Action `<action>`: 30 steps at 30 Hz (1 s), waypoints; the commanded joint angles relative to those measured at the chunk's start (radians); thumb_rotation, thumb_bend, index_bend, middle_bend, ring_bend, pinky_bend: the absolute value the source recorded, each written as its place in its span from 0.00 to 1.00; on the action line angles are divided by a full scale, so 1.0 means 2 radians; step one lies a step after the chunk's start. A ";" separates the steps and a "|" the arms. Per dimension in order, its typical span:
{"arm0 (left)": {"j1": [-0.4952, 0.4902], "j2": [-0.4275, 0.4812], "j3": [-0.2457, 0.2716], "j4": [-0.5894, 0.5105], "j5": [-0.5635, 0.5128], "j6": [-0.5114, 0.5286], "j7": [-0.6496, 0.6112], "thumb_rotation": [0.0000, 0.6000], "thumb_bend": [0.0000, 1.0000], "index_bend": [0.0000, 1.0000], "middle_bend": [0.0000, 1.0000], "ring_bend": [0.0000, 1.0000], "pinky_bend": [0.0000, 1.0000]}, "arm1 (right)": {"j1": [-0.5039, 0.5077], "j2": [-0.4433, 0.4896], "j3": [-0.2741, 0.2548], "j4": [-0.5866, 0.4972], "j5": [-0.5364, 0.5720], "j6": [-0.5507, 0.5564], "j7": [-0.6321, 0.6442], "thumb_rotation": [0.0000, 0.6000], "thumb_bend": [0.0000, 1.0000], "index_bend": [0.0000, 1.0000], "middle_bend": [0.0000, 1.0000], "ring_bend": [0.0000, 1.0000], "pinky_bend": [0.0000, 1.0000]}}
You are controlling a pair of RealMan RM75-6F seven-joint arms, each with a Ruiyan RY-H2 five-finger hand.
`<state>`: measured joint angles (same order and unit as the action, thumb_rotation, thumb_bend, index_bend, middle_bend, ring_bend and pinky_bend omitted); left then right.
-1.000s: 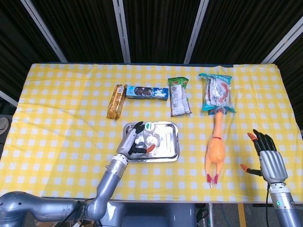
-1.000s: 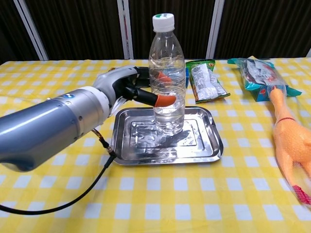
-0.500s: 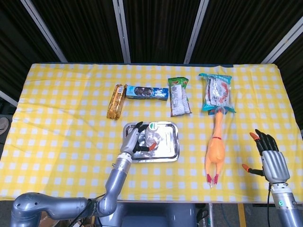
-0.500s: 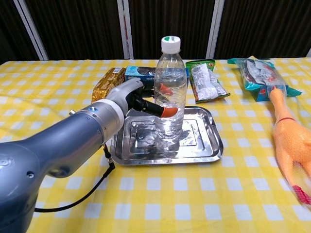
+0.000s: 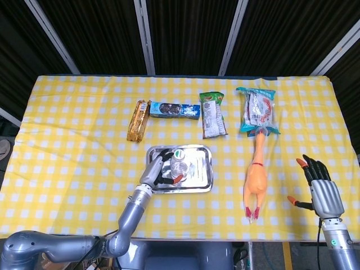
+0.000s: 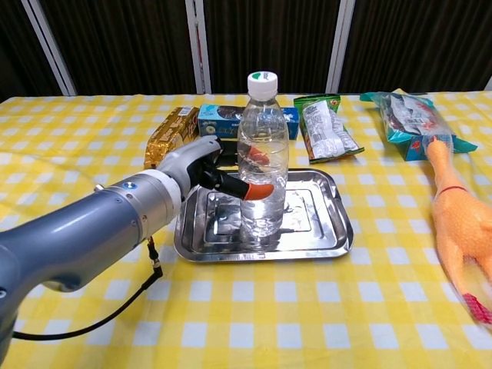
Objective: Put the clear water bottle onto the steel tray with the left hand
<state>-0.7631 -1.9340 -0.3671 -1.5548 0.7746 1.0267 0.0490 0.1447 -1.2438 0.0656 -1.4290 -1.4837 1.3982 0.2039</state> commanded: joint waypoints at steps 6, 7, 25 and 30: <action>0.046 0.091 0.024 -0.083 0.057 -0.014 -0.036 1.00 0.23 0.06 0.12 0.00 0.00 | 0.001 0.000 -0.001 -0.004 -0.002 -0.001 -0.005 1.00 0.05 0.11 0.00 0.00 0.00; 0.054 0.106 0.027 -0.092 0.067 -0.009 -0.038 1.00 0.22 0.05 0.11 0.00 0.00 | 0.001 -0.001 -0.002 -0.004 -0.003 -0.002 -0.007 1.00 0.05 0.11 0.00 0.00 0.00; 0.116 0.292 0.056 -0.181 0.142 -0.013 -0.061 1.00 0.20 0.06 0.08 0.00 0.00 | 0.003 -0.004 -0.002 -0.007 0.001 -0.007 -0.018 1.00 0.05 0.11 0.00 0.00 0.00; 0.167 0.343 0.118 -0.202 0.219 0.099 0.077 1.00 0.23 0.10 0.09 0.00 0.00 | 0.001 0.000 -0.002 -0.008 -0.002 -0.003 -0.009 1.00 0.05 0.11 0.00 0.00 0.00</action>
<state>-0.5095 -1.3411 -0.2312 -1.9137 1.0833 1.0616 0.0006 0.1477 -1.2458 0.0622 -1.4449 -1.4864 1.3910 0.1845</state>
